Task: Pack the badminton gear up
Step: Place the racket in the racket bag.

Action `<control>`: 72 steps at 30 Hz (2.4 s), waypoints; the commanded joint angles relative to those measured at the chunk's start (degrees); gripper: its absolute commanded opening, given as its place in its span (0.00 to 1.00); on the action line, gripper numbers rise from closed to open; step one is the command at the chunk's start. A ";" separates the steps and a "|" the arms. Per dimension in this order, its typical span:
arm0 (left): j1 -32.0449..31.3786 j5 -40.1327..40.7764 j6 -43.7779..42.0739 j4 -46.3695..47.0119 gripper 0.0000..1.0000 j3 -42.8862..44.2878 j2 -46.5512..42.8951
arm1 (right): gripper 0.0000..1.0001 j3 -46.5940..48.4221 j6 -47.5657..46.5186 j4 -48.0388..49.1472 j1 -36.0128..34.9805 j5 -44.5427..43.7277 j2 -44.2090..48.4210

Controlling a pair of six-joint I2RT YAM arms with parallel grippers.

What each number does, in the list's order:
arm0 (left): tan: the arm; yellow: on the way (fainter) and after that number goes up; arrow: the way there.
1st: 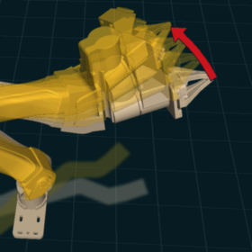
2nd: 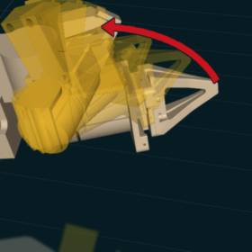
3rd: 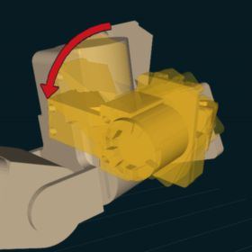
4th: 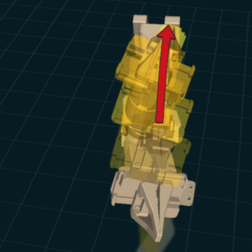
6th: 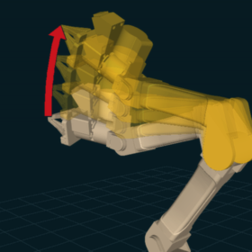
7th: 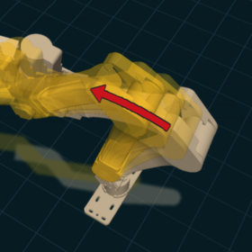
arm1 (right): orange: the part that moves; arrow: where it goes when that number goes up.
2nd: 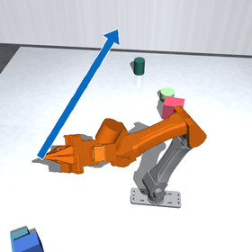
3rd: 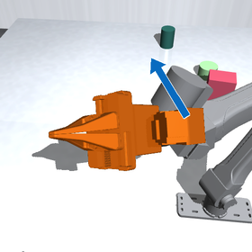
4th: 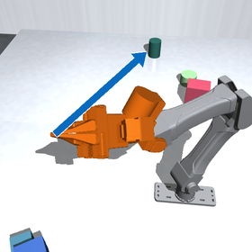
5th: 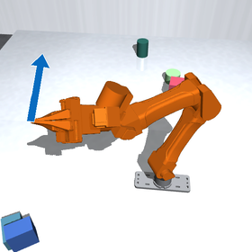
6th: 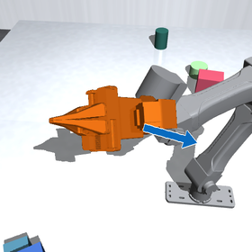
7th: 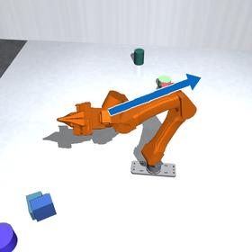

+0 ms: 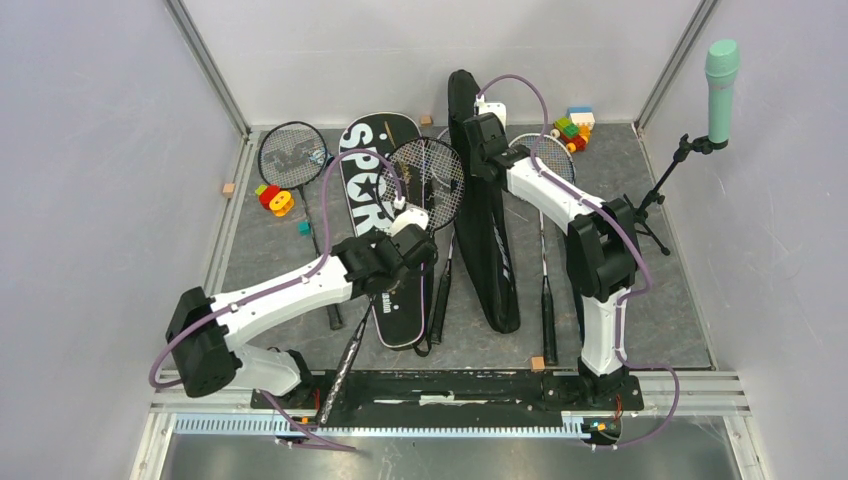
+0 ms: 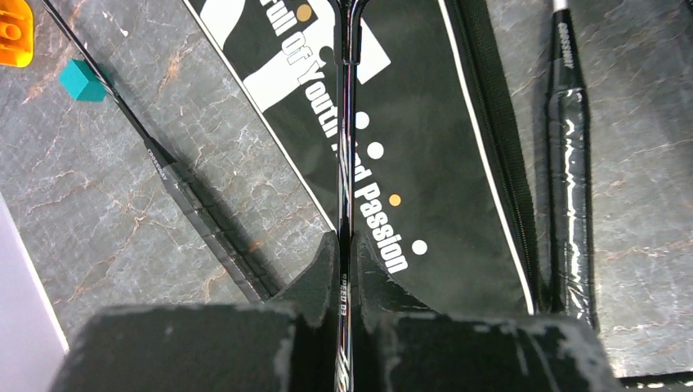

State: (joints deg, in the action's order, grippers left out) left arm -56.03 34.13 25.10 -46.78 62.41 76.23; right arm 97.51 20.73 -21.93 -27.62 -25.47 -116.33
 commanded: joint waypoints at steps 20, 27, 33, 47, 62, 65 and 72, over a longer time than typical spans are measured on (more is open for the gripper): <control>-2.32 -4.45 0.76 17.17 0.02 8.27 15.92 | 0.00 -22.34 6.58 24.05 0.19 30.29 11.95; -1.63 -8.02 1.59 29.28 0.02 9.66 18.37 | 0.00 -32.81 11.95 34.27 0.23 46.74 16.75; -0.39 -7.70 2.19 35.08 0.02 8.70 19.54 | 0.00 -37.43 12.84 39.67 0.20 58.61 18.49; 3.56 -0.21 11.33 56.60 0.02 8.97 25.54 | 0.00 -59.85 37.34 69.12 -2.36 68.82 24.90; 3.49 -10.79 1.61 45.83 1.00 -7.14 5.67 | 0.00 -39.73 16.81 36.50 2.78 50.82 18.01; 3.48 -16.13 0.74 39.36 1.00 -11.89 -2.86 | 0.00 -37.78 16.09 34.49 2.83 47.34 17.13; 3.44 -37.31 6.50 33.55 1.00 -16.05 -7.18 | 0.00 -38.95 18.46 37.55 2.83 46.44 16.49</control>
State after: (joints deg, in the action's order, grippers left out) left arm -52.38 11.25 27.75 -9.50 50.02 68.23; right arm 57.41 39.16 13.63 -25.02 22.37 -99.61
